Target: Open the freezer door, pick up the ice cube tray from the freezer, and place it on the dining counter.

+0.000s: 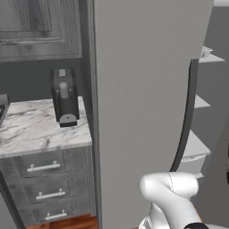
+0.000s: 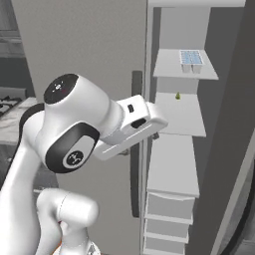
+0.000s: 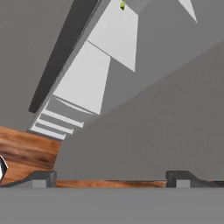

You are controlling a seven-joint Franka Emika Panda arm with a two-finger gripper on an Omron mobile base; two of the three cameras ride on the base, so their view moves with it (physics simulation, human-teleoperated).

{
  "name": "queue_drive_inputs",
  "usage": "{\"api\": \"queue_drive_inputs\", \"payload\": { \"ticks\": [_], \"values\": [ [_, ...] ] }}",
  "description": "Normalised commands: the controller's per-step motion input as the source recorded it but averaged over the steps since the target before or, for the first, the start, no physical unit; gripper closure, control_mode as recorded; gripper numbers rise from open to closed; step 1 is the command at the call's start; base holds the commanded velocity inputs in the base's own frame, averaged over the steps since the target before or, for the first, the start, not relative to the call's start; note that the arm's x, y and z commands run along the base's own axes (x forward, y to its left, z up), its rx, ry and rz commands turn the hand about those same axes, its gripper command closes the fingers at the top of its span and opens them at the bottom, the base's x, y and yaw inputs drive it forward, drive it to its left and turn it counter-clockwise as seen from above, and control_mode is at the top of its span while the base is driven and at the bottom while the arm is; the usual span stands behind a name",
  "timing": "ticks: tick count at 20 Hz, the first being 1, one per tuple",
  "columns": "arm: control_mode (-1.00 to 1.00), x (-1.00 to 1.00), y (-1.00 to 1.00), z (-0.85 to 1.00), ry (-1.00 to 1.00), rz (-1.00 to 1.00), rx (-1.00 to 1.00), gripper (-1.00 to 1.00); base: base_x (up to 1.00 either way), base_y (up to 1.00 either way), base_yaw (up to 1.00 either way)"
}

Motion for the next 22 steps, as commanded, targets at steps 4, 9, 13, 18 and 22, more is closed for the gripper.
{"api": "queue_drive_inputs", "payload": {
  "ticks": [4,9,13,18,22],
  "values": [
    [1.00,0.00,0.00,0.00,0.00,0.00,0.00,-1.00,0.13,-0.34,0.00],
    [1.00,0.00,0.00,0.00,0.00,0.00,0.00,-1.00,0.30,-0.02,0.00],
    [1.00,0.00,0.00,0.00,0.00,0.00,0.00,-1.00,0.42,-0.22,0.00],
    [1.00,0.00,0.00,0.00,0.00,0.00,0.00,-1.00,0.43,-0.33,0.00],
    [1.00,0.00,0.00,0.00,0.00,0.00,0.00,-1.00,0.54,-0.13,0.00]
  ]
}}
